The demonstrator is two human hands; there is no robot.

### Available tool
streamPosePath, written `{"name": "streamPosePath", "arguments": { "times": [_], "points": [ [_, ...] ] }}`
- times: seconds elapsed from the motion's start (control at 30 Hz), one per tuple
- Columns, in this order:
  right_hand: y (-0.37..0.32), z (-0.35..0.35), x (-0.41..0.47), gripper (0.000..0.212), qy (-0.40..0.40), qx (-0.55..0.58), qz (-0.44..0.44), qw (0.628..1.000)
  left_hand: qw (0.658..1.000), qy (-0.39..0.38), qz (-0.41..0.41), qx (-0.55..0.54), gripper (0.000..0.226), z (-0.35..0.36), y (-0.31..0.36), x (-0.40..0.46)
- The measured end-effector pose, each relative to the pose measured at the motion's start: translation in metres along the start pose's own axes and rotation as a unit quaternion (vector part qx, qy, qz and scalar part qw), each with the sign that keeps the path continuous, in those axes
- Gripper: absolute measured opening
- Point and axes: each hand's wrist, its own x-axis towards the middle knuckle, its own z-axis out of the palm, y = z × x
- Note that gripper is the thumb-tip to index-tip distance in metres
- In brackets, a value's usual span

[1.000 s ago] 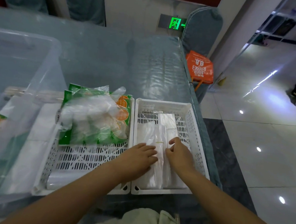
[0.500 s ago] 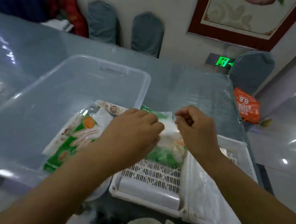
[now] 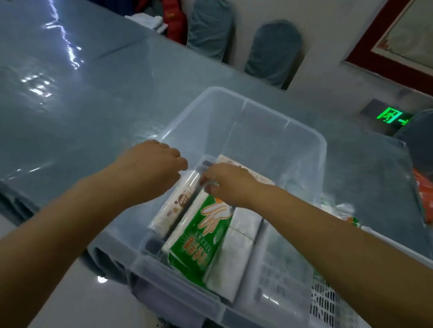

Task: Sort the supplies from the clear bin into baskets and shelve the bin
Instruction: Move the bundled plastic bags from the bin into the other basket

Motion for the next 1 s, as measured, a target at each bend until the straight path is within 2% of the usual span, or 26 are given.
{"name": "streamPosePath", "arguments": {
  "times": [0.07, 0.17, 0.3, 0.5, 0.73, 0.83, 0.93, 1.0],
  "points": [
    [-0.001, 0.016, 0.014, 0.020, -0.046, -0.048, -0.015, 0.998, 1.000, 0.013, 0.023, -0.004, 0.029, 0.011, -0.008, -0.002],
    [0.006, 0.025, 0.024, 0.020, -0.065, -0.154, -0.010, 0.986, 0.999, 0.027, 0.036, -0.018, 0.025, 0.019, -0.010, -0.002],
    [0.015, 0.031, 0.034, 0.028, -0.118, -0.176, 0.022, 0.977, 0.998, 0.029, 0.051, -0.001, 0.019, 0.022, -0.009, -0.002],
    [0.014, 0.055, 0.036, 0.026, -0.137, -0.155, -0.094, 0.974, 0.997, 0.040, 0.058, -0.025, 0.007, 0.024, -0.010, -0.004],
    [0.017, 0.054, 0.027, 0.027, -0.157, -0.322, -0.165, 0.919, 0.997, 0.045, 0.057, -0.021, 0.008, 0.025, -0.010, -0.001],
    [0.013, 0.030, 0.020, 0.022, -0.118, -0.349, -0.181, 0.912, 0.997, 0.040, 0.056, -0.036, 0.020, 0.019, -0.010, -0.002],
    [0.008, -0.012, 0.007, 0.021, -0.050, -0.336, -0.124, 0.932, 0.993, 0.037, 0.031, -0.109, 0.051, 0.006, -0.006, -0.005],
    [0.000, -0.041, -0.005, 0.024, -0.003, -0.337, -0.091, 0.937, 0.986, 0.050, 0.020, -0.158, 0.055, 0.001, -0.003, -0.007]
  ]
}}
